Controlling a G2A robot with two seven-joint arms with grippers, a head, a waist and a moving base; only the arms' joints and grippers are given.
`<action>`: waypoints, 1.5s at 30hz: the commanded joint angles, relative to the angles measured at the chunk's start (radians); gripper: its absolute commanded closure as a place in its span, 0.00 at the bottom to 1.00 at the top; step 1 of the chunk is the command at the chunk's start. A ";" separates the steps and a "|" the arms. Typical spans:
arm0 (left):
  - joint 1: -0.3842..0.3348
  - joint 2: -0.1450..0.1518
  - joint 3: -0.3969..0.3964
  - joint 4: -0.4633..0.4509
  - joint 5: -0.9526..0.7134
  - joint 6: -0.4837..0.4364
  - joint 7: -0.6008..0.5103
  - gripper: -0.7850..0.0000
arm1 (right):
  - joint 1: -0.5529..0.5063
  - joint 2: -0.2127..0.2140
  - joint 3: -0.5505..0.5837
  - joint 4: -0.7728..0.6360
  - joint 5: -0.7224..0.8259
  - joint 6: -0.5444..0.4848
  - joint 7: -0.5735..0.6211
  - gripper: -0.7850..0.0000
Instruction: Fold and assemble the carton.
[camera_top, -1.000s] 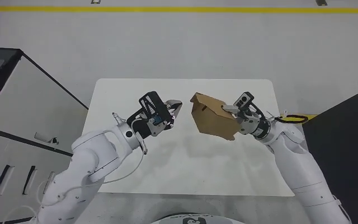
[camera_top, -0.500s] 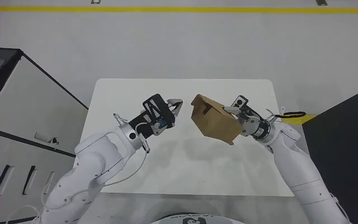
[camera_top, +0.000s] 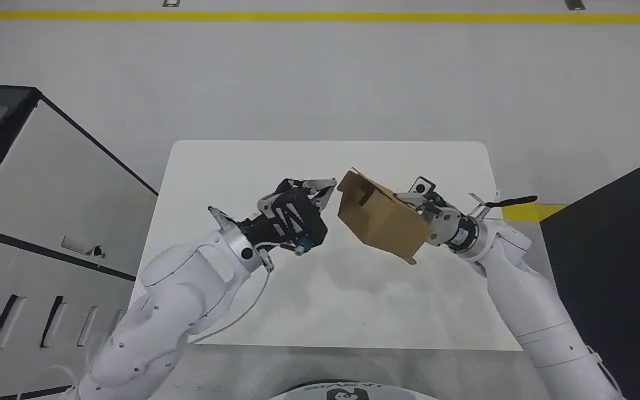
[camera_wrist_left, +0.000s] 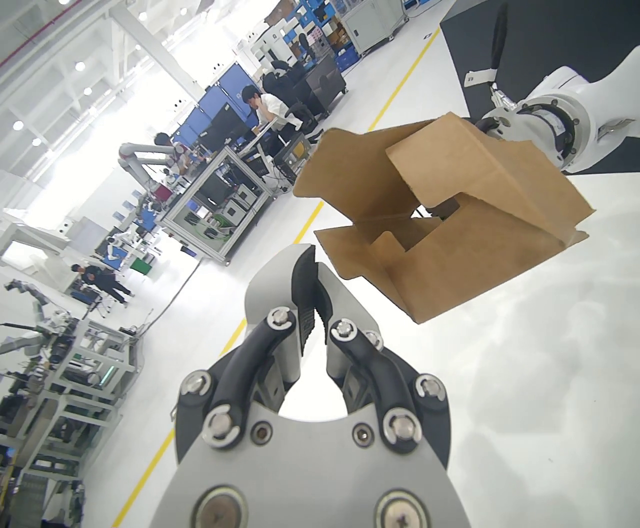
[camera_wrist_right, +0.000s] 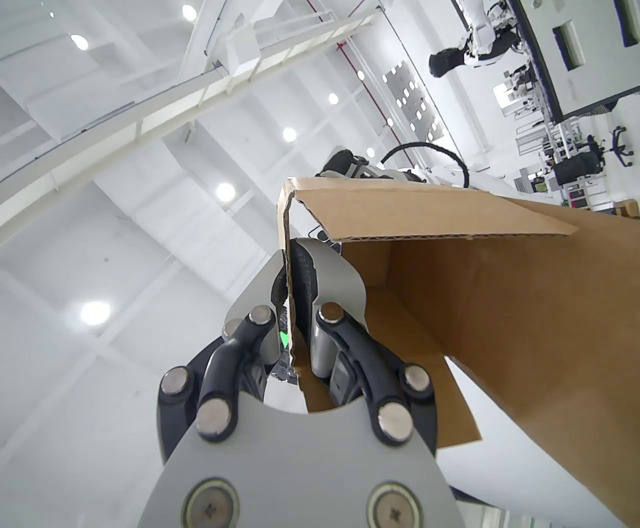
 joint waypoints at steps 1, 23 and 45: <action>0.001 -0.002 0.010 0.010 0.012 0.009 -0.007 1.00 | 0.002 -0.001 -0.004 0.002 0.009 0.013 0.007 1.00; -0.039 -0.016 0.059 0.028 -0.028 -0.094 0.009 1.00 | 0.016 -0.007 -0.026 0.015 0.009 0.019 0.014 1.00; -0.065 -0.030 0.102 0.046 0.021 -0.107 -0.023 1.00 | 0.030 -0.011 -0.029 0.037 0.001 0.011 0.022 1.00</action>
